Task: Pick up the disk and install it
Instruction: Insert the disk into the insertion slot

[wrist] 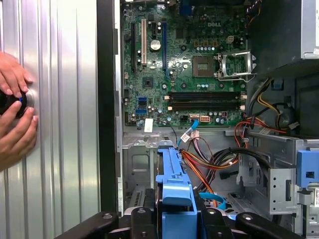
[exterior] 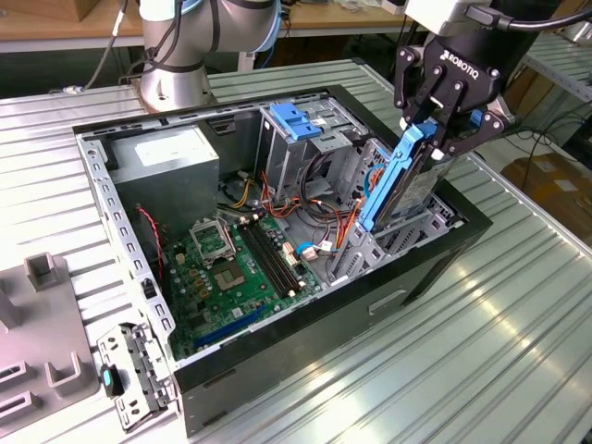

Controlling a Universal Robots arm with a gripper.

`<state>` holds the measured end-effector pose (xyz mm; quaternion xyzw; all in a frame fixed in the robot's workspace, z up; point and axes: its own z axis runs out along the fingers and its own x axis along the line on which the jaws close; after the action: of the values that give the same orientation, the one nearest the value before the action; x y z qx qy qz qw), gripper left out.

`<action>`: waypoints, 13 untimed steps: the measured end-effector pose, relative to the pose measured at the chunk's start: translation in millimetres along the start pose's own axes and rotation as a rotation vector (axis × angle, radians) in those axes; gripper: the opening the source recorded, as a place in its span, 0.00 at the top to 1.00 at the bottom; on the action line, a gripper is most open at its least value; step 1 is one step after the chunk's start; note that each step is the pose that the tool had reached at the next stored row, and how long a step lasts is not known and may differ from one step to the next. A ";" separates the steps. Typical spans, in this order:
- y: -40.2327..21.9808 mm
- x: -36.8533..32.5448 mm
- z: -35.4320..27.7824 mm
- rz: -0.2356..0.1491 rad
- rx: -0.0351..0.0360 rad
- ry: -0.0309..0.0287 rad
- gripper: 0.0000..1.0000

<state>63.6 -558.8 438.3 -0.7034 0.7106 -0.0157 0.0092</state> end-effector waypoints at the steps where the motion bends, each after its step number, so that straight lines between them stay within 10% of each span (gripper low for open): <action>1: 0.0 0.0 0.1 0.000 0.0000 -0.0001 0.63; 13: -0.1 -0.2 15.7 0.000 0.0001 -0.0002 0.55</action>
<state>64.2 -558.8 422.5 -0.7034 0.7106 -0.0157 0.0093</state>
